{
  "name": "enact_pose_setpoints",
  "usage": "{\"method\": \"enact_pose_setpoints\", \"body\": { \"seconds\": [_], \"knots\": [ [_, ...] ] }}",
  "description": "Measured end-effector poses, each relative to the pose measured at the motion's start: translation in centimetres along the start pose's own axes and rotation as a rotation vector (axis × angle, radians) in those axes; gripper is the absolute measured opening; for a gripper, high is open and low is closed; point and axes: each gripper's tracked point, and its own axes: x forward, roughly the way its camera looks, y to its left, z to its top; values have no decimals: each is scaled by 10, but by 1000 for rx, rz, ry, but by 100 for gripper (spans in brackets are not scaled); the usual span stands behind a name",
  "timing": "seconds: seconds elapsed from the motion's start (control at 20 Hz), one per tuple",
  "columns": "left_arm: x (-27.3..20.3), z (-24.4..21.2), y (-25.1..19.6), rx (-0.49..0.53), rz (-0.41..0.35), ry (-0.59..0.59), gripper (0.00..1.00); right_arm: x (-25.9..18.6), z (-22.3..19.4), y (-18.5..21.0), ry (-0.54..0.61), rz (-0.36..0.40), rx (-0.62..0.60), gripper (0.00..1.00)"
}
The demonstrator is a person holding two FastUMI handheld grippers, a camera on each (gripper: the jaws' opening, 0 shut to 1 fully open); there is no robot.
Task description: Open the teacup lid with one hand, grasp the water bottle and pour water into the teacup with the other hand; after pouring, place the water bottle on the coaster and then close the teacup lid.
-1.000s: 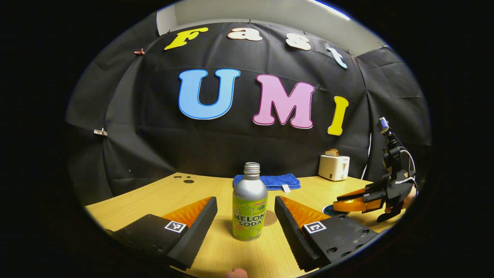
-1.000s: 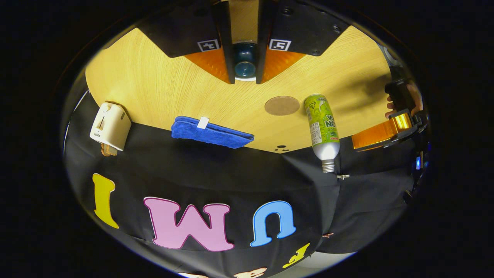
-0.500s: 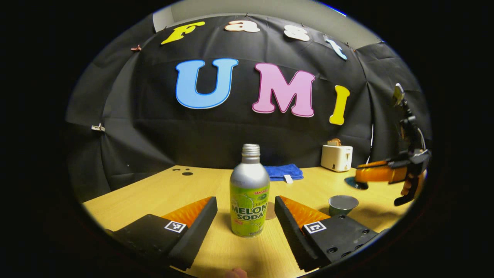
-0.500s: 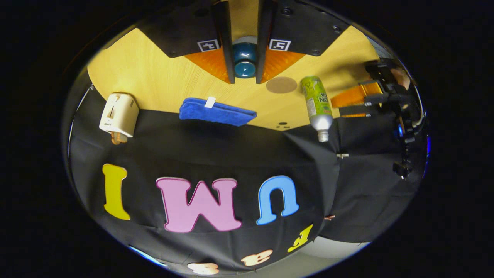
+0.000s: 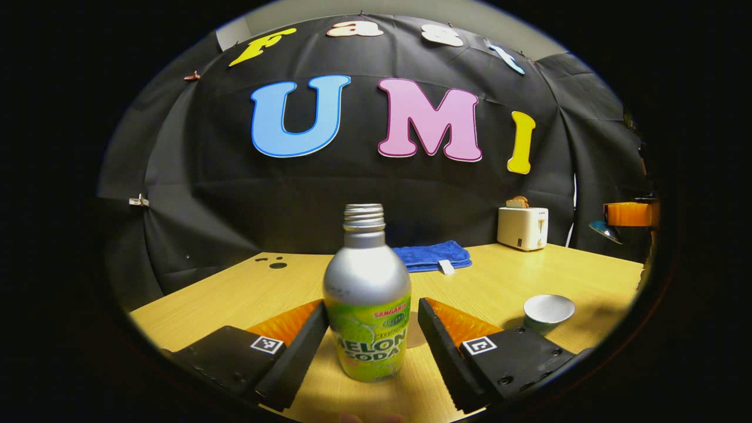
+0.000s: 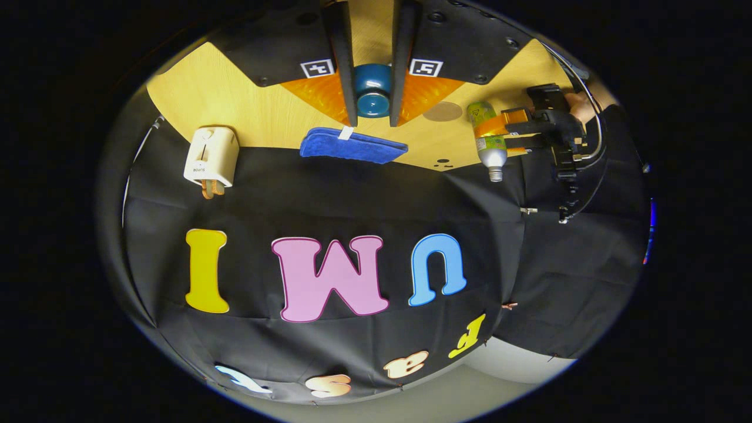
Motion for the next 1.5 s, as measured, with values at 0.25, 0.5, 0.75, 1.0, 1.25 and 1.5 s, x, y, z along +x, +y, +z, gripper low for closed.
{"method": "enact_pose_setpoints", "body": {
  "seconds": [0.25,0.5,0.75,1.0,1.25,1.5],
  "knots": [
    [3,1,-4,59,13,7,82,-11,10,-24,-26,-31,23,31],
    [-8,31,-12,384,48,-4,80,-14,5,-45,-18,-58,49,31],
    [-7,37,-42,746,19,4,78,-11,-5,-61,9,-78,61,27],
    [-5,30,-62,1055,-1,7,79,-17,0,-69,-4,-93,62,31],
    [-11,27,-75,1300,6,2,79,-21,3,-76,-12,-104,65,31],
    [-7,23,-86,1586,25,10,79,-23,5,-77,-14,-103,61,31]
  ]
}}
